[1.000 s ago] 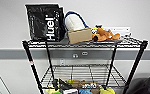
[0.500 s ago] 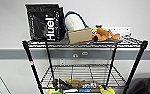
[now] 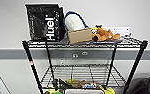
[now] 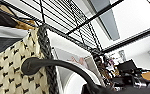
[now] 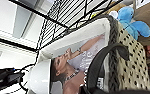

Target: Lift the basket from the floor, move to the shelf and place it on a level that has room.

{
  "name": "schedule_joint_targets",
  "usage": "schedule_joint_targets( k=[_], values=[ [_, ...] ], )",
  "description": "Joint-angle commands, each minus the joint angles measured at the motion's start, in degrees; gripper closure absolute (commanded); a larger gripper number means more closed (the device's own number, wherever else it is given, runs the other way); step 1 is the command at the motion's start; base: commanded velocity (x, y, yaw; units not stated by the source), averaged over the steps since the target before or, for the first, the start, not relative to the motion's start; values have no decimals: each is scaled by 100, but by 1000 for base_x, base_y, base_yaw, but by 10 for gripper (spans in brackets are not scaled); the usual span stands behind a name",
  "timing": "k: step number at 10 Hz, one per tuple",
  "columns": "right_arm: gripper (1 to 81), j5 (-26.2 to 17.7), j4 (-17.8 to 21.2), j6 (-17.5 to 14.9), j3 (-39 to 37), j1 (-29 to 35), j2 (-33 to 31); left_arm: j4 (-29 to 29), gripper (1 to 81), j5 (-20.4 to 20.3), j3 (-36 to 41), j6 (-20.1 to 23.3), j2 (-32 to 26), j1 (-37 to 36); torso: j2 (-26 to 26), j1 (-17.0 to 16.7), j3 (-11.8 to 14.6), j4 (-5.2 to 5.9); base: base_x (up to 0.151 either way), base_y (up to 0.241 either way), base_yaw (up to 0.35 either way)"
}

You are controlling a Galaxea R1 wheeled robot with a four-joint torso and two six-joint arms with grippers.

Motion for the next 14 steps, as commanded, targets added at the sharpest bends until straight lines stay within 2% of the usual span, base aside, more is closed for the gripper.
schedule_joint_targets(
  k=[1,7,9,14],
  values=[
    [811,5,352,47,463,1018,-242,-248,811,134,548,76,-298,-1144,0,0,0,0,0,0,0],
    [811,-452,703,65,762,1808,-391,-555,811,274,662,67,-404,-1758,2,0,0,0,0,0,0],
    [811,-619,835,109,823,2133,-435,-722,811,468,635,67,-430,-2092,2,0,-2,0,0,0,0],
    [811,-980,853,539,982,2916,-558,-1091,811,713,697,58,-457,-2708,2,2,-5,0,0,0,0]
  ],
)
